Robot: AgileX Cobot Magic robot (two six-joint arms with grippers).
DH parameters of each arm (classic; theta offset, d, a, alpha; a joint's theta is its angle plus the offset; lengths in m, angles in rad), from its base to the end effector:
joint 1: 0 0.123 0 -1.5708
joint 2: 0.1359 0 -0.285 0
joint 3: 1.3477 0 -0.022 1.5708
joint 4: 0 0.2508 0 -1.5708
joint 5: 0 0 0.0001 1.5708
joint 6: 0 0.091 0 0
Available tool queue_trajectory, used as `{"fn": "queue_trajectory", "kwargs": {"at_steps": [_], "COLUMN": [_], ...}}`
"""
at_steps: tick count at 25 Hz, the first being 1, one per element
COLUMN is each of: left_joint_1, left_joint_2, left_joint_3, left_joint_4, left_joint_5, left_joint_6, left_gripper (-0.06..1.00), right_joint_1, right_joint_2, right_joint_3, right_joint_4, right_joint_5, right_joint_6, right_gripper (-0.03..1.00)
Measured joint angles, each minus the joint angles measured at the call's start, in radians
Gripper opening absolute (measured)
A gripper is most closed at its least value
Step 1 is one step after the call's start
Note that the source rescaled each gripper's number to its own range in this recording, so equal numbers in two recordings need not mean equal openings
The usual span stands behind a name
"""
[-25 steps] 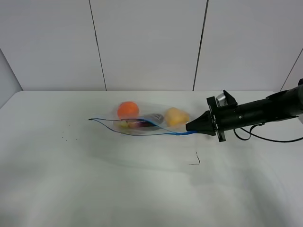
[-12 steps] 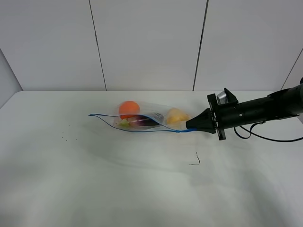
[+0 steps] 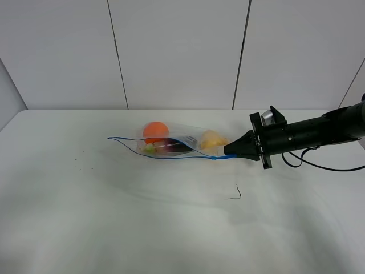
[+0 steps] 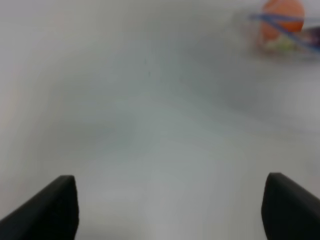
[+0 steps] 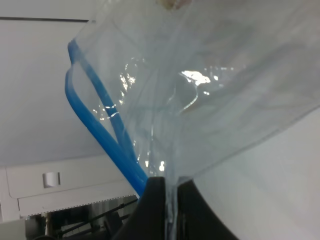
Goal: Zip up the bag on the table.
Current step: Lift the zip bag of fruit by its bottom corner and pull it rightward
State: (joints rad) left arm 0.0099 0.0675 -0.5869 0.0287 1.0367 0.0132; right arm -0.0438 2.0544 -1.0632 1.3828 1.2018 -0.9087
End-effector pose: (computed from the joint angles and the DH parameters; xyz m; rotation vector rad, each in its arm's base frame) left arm -0.0030 0.0022 0.3036 0.0021 2.0009 0.0489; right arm 0.3490 0.0682 0.1360 0.0994 2.5317 1.6679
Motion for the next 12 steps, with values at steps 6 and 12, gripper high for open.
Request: {"fn": "queue_trajectory", "kwargs": {"at_steps": [6, 12], "left_joint_1": [0.0, 0.0], "left_joint_2": [0.3, 0.573], "left_joint_3": [-0.273, -0.464], "left_joint_4": [0.0, 0.0], "left_joint_5": [-0.023, -0.069], "left_joint_6": [0.205, 0.403], "left_gripper": [1.0, 1.0], "right_joint_1": [0.0, 0.0], "right_joint_2": [0.0, 0.0], "right_joint_3": [0.0, 0.0], "right_joint_4": [0.001, 0.05], "right_joint_5": [0.0, 0.0], "right_joint_6": [0.0, 0.033], "right_gripper": [0.0, 0.0]}}
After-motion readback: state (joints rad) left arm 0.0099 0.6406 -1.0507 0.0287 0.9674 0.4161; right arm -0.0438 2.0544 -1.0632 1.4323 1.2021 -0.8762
